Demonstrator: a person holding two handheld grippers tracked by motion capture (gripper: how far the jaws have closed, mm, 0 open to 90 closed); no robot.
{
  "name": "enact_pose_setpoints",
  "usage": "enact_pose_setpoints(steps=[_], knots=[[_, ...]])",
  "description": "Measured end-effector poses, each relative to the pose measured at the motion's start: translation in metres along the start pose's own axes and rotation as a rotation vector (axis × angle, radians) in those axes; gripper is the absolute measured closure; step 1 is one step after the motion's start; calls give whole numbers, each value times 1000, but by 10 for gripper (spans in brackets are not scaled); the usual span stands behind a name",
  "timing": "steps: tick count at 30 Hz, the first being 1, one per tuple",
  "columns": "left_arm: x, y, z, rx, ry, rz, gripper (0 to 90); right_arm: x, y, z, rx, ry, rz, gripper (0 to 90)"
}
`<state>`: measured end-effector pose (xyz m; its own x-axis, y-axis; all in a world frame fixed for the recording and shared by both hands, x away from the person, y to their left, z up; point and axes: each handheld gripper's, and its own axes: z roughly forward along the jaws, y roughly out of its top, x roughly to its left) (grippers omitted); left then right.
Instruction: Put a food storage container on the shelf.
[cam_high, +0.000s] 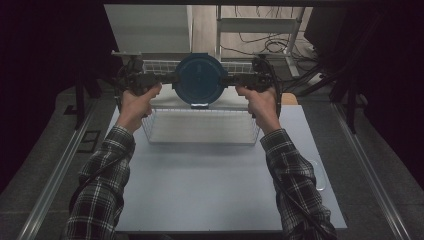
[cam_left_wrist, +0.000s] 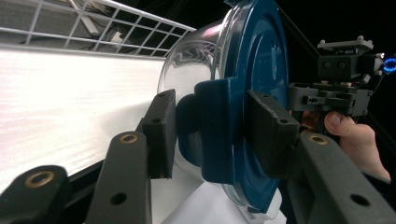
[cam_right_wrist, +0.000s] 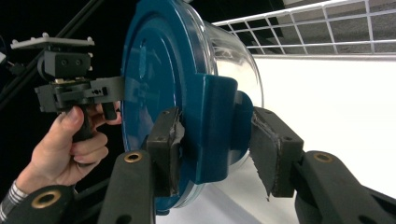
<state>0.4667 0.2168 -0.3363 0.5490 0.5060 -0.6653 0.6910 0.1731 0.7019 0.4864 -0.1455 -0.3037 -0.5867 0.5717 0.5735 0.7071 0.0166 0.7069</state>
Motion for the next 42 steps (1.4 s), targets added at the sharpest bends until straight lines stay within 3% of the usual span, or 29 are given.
enact_pose_setpoints(steps=[2,5,6,7,9,10,12,13,14,15,17,20,22,24,26,29,34,36,42], knots=[[2,-1,1,-5,1,-15,544,-2,1,2,-5,9,19,535],[3,-2,3,3,64,1,541,-3,1,5,0,5,39,487],[3,-3,5,9,66,6,594,-3,1,7,1,-6,38,431],[3,-4,6,-2,63,-1,577,-3,1,10,10,-33,48,398],[2,-4,6,-18,50,-4,564,-9,2,10,-2,-55,68,489],[0,-3,6,-5,58,11,566,-10,2,8,-9,-87,39,546],[-2,-3,7,-2,67,13,568,-10,3,7,-13,-95,32,554],[-3,-3,7,-4,73,17,568,-8,4,6,-12,-114,10,557],[-4,-3,6,-9,80,27,572,0,4,6,-18,-166,-54,570],[-5,-4,6,-16,89,39,572,0,4,6,-18,-166,-54,570],[-9,-6,1,-44,108,58,583,6,4,3,-28,-200,-107,599],[-15,-11,-10,-58,132,123,593,14,1,-8,-40,-212,-164,692],[-20,-18,-17,-54,180,182,643,21,-5,-16,-35,-229,-232,783],[-22,-25,-21,-45,174,213,730,26,-15,-22,-26,-237,-272,867],[-25,-33,-20,-18,196,255,820,27,-25,-23,-3,-201,-286,893],[-30,-40,-13,24,224,293,895,27,-38,-15,51,-192,-311,894],[-33,-39,2,38,270,319,897,27,-38,-4,50,-236,-335,895],[-34,-37,5,39,309,335,897,25,-35,-1,47,-252,-337,895],[-31,-31,6,20,311,306,885,18,-25,5,34,-271,-312,894]])
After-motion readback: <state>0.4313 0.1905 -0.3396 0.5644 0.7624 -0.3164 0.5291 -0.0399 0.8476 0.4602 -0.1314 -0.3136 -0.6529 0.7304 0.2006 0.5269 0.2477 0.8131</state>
